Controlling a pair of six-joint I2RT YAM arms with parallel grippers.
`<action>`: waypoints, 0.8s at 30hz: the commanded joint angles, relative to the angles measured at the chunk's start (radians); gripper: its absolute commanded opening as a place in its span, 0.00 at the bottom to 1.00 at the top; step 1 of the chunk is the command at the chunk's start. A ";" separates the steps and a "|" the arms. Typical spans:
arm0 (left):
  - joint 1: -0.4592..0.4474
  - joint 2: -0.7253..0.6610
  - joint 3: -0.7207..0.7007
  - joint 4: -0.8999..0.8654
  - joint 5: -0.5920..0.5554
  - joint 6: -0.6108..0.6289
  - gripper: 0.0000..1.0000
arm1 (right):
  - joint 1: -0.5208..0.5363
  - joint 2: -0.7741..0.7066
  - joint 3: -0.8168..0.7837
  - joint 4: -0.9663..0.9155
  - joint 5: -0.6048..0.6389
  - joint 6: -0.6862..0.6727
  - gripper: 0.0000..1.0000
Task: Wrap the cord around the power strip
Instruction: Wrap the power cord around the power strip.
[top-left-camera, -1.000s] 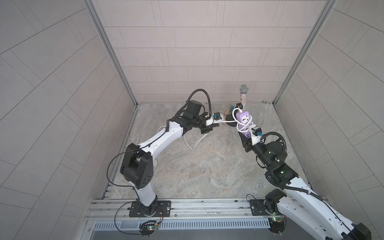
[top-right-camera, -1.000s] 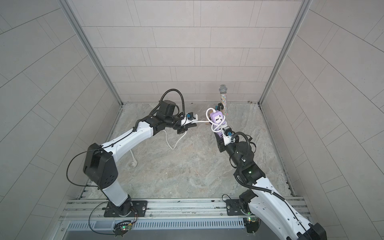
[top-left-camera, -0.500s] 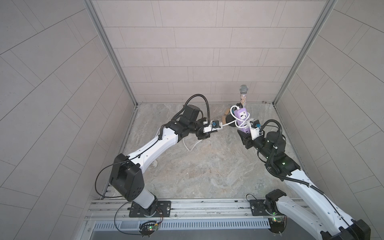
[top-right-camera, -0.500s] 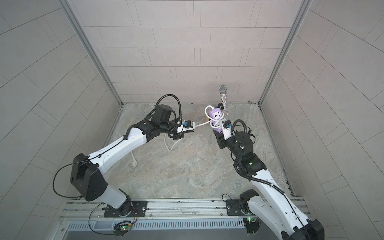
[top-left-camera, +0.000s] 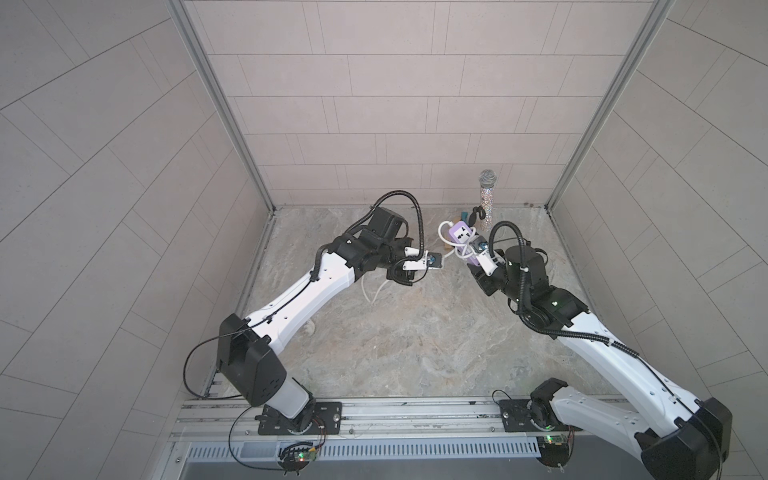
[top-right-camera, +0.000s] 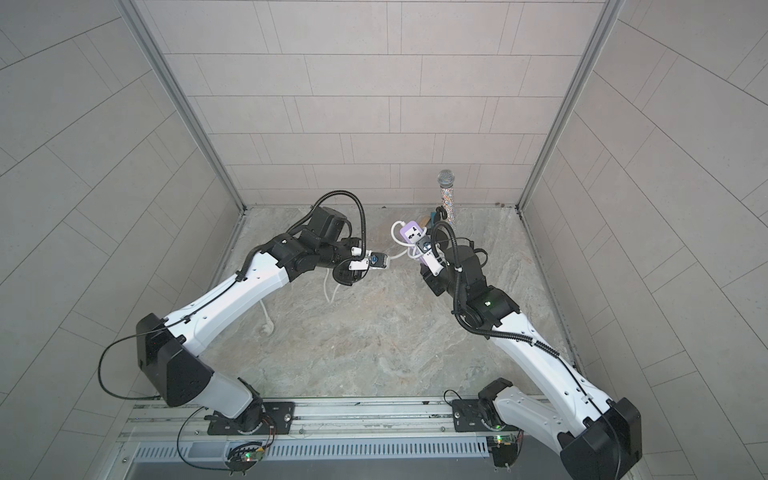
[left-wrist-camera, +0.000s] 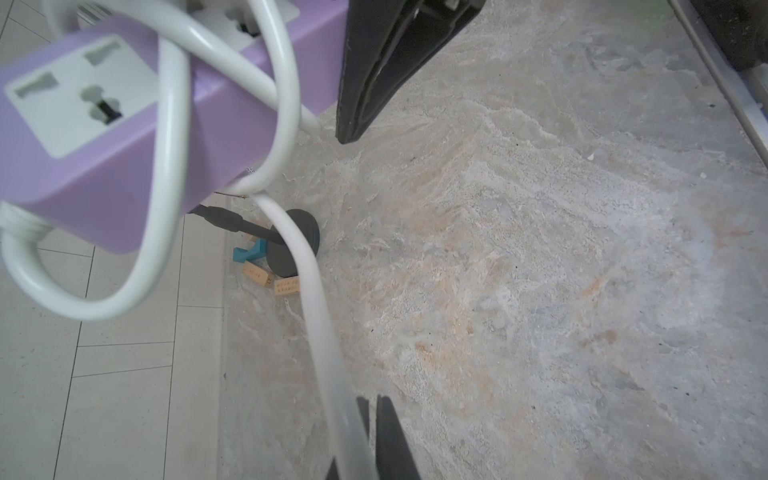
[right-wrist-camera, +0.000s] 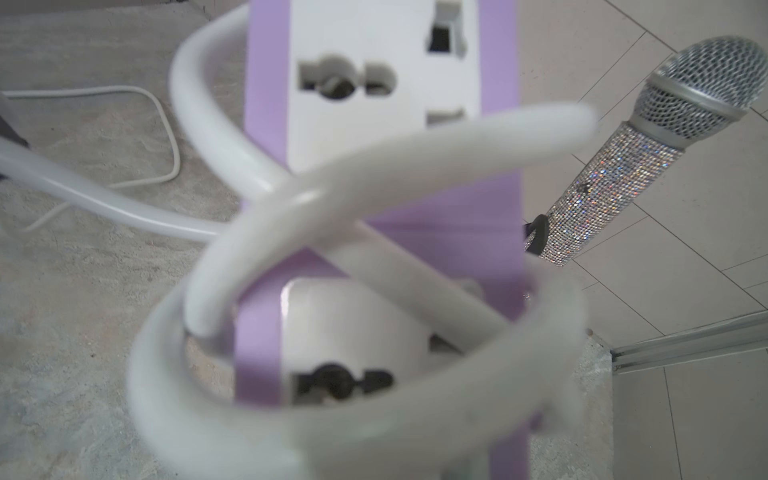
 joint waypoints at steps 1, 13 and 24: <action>-0.008 0.004 0.024 -0.037 -0.009 0.041 0.00 | 0.000 -0.031 0.017 -0.033 0.093 -0.020 0.00; 0.001 0.038 -0.172 0.235 0.078 -0.211 0.02 | 0.000 -0.072 0.190 0.109 -0.060 0.099 0.00; 0.027 0.131 -0.309 0.568 0.287 -0.456 0.32 | -0.001 -0.069 0.262 0.149 -0.198 0.164 0.00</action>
